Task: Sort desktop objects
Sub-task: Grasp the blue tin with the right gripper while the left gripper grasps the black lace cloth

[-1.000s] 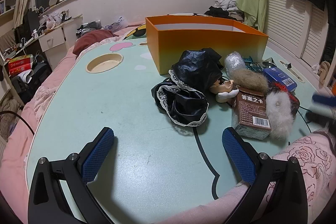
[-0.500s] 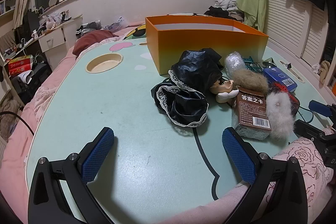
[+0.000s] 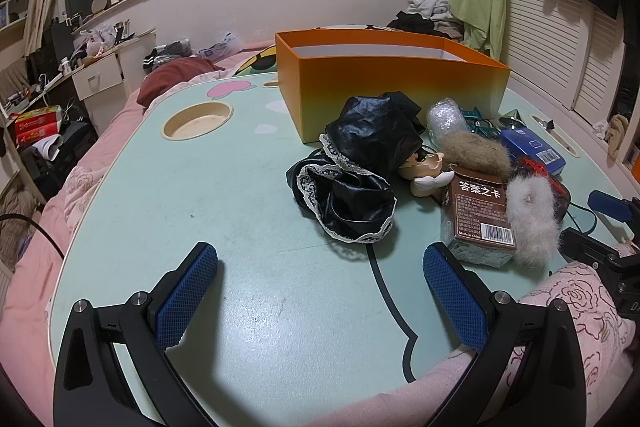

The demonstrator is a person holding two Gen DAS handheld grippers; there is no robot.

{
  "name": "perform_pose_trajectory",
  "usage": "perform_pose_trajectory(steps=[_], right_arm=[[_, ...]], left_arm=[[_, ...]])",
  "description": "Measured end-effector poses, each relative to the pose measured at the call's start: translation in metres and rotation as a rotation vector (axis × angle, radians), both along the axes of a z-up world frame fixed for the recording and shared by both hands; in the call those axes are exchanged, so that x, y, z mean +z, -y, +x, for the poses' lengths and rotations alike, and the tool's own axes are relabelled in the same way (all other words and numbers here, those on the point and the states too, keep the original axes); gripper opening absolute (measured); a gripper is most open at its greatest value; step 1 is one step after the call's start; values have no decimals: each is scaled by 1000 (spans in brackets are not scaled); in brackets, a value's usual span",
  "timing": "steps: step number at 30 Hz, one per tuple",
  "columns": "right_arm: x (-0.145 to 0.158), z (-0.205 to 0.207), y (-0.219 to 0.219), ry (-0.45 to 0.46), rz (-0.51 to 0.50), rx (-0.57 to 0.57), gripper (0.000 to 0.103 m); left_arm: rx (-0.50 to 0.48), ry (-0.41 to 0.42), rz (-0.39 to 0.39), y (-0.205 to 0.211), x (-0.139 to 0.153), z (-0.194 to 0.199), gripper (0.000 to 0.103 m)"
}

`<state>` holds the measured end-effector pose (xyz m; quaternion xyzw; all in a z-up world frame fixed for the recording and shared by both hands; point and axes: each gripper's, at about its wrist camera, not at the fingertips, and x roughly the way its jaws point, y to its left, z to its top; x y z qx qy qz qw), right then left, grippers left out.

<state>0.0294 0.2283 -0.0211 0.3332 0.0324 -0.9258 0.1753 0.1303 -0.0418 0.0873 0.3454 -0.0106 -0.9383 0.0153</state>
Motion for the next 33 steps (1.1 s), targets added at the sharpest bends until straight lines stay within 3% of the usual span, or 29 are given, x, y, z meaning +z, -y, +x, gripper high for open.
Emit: perform_pose_trajectory(steps=[18, 22, 26, 30, 33], right_arm=[[0, 0, 0, 0, -1, 0, 101], [0, 0, 0, 0, -1, -1, 101], [0, 1, 0, 0, -1, -1, 101], [0, 1, 0, 0, -2, -1, 101], [0, 1, 0, -1, -3, -1, 101]], left_arm=[[-10, 6, 1, -1, 0, -3, 102], [-40, 1, 33, 1, 7, 0, 88], [-60, -40, 68, 10, 20, -1, 85], [-100, -58, 25, 6, 34, -9, 85], [-132, -3, -3, -1, 31, -24, 74]])
